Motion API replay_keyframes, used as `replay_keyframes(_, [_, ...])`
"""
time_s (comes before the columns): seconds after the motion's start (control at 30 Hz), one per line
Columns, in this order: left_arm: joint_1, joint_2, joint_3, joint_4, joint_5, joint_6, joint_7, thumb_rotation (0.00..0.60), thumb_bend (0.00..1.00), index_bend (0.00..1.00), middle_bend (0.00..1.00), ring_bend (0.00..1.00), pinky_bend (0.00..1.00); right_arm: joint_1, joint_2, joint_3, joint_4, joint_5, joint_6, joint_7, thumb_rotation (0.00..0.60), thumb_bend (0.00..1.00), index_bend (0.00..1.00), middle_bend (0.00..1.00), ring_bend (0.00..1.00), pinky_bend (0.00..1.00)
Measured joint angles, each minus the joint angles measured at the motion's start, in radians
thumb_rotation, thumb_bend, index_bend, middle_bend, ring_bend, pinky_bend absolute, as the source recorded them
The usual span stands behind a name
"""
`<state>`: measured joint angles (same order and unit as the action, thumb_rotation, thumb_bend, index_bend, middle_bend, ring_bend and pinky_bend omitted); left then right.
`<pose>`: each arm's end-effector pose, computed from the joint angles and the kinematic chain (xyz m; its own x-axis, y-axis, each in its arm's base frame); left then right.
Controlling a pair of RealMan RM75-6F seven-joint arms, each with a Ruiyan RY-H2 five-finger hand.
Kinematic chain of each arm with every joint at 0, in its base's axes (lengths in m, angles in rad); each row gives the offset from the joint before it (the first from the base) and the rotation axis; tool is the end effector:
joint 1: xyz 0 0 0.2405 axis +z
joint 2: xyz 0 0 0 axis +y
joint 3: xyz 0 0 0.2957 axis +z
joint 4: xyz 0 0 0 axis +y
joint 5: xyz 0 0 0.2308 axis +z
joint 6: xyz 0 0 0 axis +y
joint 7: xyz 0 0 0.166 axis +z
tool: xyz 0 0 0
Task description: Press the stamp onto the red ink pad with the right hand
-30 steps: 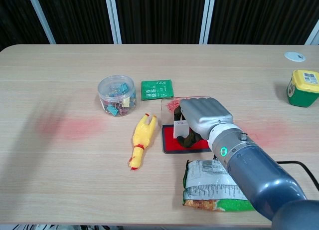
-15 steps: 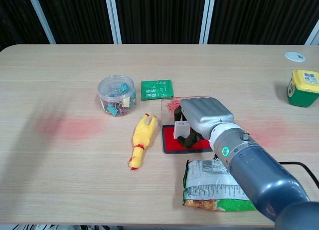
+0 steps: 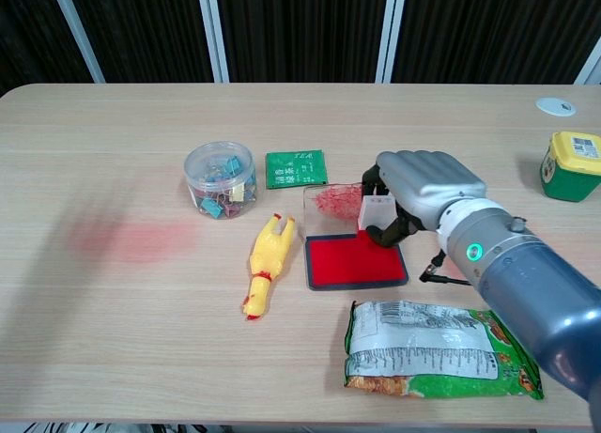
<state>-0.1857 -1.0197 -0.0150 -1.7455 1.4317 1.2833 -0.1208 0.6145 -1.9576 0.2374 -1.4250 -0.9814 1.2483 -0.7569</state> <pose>-0.3370 0.2279 0.1471 0.2470 0.2063 0.9468 0.9682 -0.0118 -0.2500 -0.1401 -0.3316 -0.1317 0.4181 -0.2090 0.8840 -0.9065 -0.1584 0.3913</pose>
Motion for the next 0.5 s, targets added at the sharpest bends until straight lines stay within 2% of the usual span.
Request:
replay_keyframes(0.33, [0.003,-0.01,-0.001,0.003,-0.001,0.009,0.015,0.6,0.0,0.0,0.0,0.0,0.0,-0.06,0.1,-0.014,-0.021,0.003,0.012,0.076,0.6,0.52,0.76,0.6,0.48,0.46])
replay_keyframes(0.5, [0.005,-0.013,-0.002,0.003,-0.004,0.013,0.022,0.6,0.0,0.0,0.0,0.0,0.0,-0.072,0.115,-0.021,-0.005,-0.008,-0.001,0.125,0.6,0.51,0.76,0.6,0.48,0.46])
